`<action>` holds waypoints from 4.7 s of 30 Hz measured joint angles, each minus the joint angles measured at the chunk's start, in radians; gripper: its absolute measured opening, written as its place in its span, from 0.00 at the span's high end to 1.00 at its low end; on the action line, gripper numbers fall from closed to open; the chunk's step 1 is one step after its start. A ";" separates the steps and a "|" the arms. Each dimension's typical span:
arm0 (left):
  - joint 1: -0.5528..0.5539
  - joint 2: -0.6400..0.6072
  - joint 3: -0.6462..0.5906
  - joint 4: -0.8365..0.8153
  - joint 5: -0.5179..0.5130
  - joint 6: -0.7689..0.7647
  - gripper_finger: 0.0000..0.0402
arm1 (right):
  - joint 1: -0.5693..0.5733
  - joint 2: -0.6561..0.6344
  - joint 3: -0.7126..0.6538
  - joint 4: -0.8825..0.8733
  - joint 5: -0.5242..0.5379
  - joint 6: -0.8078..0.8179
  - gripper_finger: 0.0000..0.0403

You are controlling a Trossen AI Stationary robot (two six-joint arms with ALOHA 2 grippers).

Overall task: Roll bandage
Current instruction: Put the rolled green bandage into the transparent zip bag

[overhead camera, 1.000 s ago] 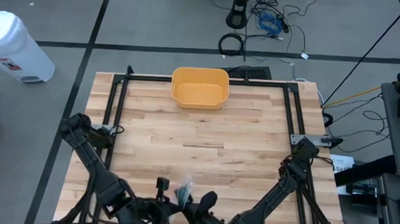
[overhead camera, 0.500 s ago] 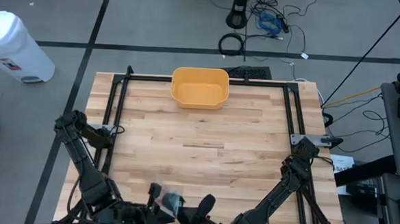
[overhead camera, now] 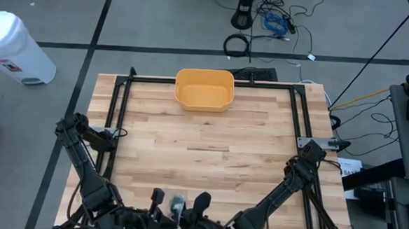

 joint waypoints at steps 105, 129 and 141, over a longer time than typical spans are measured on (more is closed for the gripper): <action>-0.045 0.003 -0.007 -0.110 0.002 0.029 0.96 | -0.023 -0.118 0.000 -0.103 -0.453 0.101 0.42; -0.003 0.003 -0.007 -0.111 0.003 -0.042 0.96 | 0.160 -0.098 0.000 -0.139 -0.326 -0.022 0.61; 0.045 0.010 -0.007 -0.110 0.005 -0.042 0.96 | 0.116 -0.064 -0.002 -0.193 -0.201 0.008 0.61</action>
